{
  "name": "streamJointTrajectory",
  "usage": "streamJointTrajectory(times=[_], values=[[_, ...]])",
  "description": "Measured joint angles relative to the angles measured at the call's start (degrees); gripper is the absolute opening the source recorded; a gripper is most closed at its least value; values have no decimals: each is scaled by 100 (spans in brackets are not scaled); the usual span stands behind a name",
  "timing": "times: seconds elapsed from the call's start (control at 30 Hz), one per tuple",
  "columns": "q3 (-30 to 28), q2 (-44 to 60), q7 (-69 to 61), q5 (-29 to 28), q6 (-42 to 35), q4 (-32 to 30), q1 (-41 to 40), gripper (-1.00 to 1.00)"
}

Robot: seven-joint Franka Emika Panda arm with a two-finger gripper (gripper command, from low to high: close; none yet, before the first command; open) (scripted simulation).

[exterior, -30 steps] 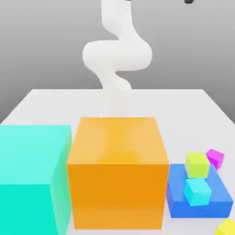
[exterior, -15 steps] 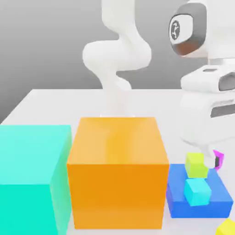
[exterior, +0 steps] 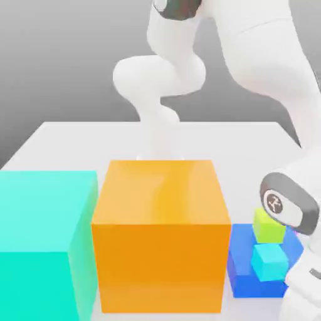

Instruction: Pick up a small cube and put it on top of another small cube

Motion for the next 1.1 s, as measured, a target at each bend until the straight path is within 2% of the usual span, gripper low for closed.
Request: streamJointTrajectory(times=[0.13, 0.27, 0.63, 0.9, 1.07, 1.1], values=[[-7, 26, -1, -1, 17, 6, 9, -100], [165, -664, -132, 192, -490, -177, -116, -100], [668, -2962, -456, 1085, -969, -1931, -155, -100], [701, -4643, -632, 1654, -1289, -3251, 136, -100], [782, -4054, -423, 1419, -373, -3594, 84, -100], [782, -3915, -378, 1360, -205, -3625, 79, 100]])
